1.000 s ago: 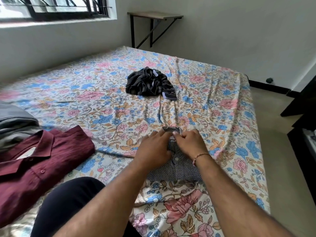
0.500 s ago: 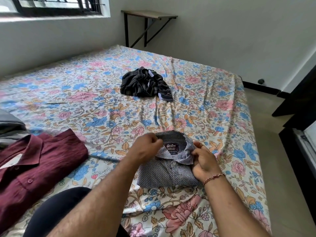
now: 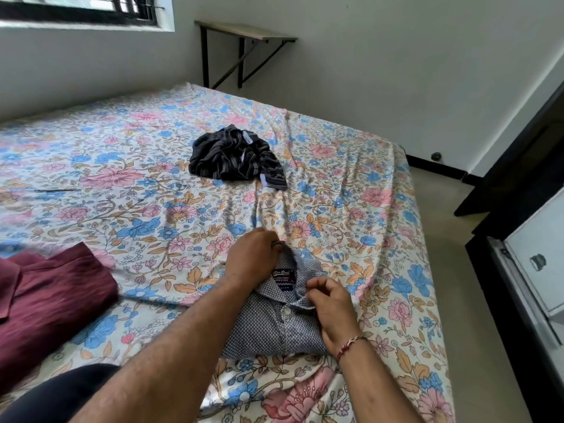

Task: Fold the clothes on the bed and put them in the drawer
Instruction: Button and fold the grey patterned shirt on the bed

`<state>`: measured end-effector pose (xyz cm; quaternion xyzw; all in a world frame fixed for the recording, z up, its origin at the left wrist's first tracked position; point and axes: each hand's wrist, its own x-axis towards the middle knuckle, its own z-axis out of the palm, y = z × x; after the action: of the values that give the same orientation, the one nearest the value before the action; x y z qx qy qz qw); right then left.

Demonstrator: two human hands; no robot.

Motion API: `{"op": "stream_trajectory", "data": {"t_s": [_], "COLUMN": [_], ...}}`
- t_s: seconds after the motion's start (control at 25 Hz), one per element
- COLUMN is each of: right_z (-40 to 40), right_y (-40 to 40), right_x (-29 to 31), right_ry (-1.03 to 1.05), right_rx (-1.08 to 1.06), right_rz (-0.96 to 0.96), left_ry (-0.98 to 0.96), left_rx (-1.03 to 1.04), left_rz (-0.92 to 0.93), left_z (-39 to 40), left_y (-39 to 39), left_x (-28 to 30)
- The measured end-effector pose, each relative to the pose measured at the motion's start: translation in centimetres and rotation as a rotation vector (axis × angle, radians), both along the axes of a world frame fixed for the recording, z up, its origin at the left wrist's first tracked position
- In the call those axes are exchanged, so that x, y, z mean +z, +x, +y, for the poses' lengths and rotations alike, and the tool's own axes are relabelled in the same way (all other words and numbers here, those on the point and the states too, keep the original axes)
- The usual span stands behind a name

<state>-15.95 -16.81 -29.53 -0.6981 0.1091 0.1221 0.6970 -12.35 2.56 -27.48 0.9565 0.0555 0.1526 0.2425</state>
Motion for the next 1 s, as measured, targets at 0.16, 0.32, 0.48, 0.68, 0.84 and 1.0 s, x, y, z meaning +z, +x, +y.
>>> {"op": "stream_trajectory", "data": {"t_s": [0.16,0.32,0.48,0.68,0.84,1.0], "right_z": [-1.0,-2.0,-3.0,-1.4,1.3,1.2], "right_y": [0.0,-0.3,-0.7,-0.8,1.1,0.0], "right_x": [0.4,0.1,-0.5,1.4,3.6,3.5], "right_ry": [0.032,0.550,0.715,-0.308,-0.779,-0.742], "right_rx": [0.144,0.109,0.010,-0.257,0.117,0.088], "right_rz": [0.018,0.124,0.151,-0.209,-0.510,-0.754], "left_ry": [-0.029,-0.089,-0.150,-0.343,-0.375,-0.569], "left_rx": [0.068,0.086,0.090,0.032,0.094,0.480], "left_rz": [0.082,0.118,0.121,0.171,0.118,0.074], "left_z": [0.7,0.8,0.7,1.3,1.7,2.3], "left_y": [0.7,0.9,1.1,0.9,-1.2,-8.6], "left_x": [-0.5,-0.9,-1.0,-0.2,0.9,0.1]}}
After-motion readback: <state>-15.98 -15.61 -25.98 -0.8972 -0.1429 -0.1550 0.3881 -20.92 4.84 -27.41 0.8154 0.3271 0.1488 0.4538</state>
